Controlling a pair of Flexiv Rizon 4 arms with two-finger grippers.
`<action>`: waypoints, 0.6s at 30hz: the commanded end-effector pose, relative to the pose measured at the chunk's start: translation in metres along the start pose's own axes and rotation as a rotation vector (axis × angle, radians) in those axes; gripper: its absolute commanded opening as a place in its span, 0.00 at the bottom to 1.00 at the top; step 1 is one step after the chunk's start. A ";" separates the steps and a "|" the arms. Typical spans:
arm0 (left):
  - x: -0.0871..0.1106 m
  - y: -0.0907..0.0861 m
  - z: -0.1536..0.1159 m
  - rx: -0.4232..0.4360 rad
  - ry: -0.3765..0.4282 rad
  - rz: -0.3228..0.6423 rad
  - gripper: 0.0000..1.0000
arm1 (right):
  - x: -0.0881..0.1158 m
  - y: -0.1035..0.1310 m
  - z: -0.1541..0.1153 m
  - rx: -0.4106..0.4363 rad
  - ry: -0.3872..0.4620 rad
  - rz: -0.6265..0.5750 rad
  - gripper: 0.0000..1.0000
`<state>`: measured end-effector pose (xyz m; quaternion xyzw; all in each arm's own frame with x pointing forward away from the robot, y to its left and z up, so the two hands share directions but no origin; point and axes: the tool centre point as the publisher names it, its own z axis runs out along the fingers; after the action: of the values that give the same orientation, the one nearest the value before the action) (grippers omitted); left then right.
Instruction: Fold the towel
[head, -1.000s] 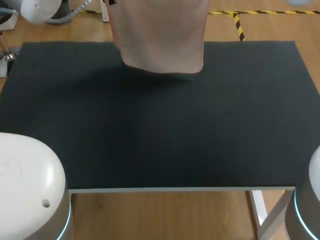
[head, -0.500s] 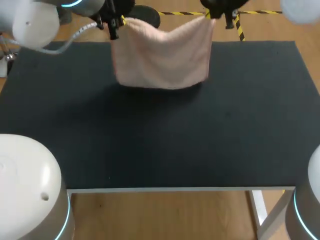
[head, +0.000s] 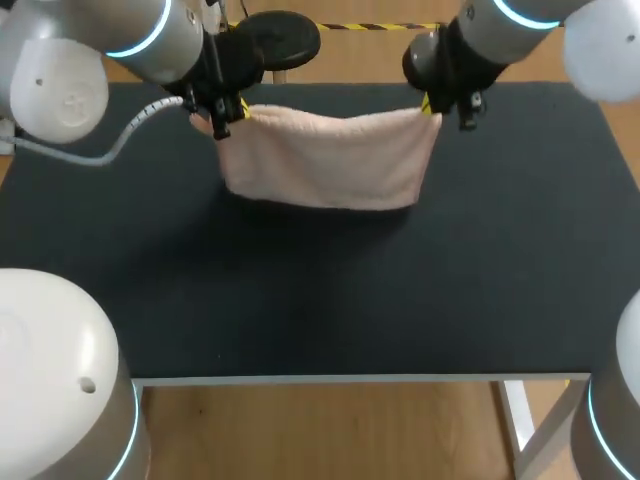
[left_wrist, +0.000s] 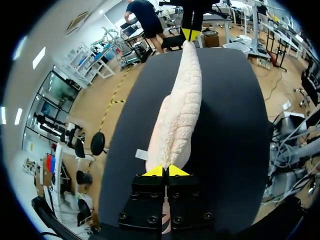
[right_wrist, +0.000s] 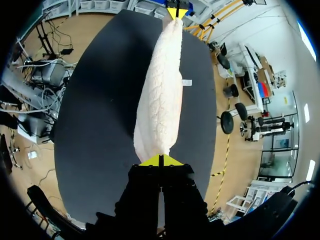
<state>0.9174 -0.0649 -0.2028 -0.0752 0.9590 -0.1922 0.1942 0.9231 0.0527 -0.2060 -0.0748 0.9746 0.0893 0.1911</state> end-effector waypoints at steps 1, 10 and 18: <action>0.000 0.003 0.031 0.007 0.042 -0.001 0.00 | -0.001 -0.001 0.023 0.010 0.022 0.017 0.00; 0.003 0.014 0.086 -0.051 0.131 -0.008 0.00 | -0.003 -0.007 0.074 0.051 0.104 0.029 0.00; -0.011 0.030 0.133 -0.137 0.161 -0.012 0.00 | -0.014 -0.016 0.122 0.091 0.161 0.050 0.00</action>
<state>0.9548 -0.0683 -0.3012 -0.0793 0.9788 -0.1379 0.1291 0.9616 0.0538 -0.2926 -0.0496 0.9884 0.0498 0.1349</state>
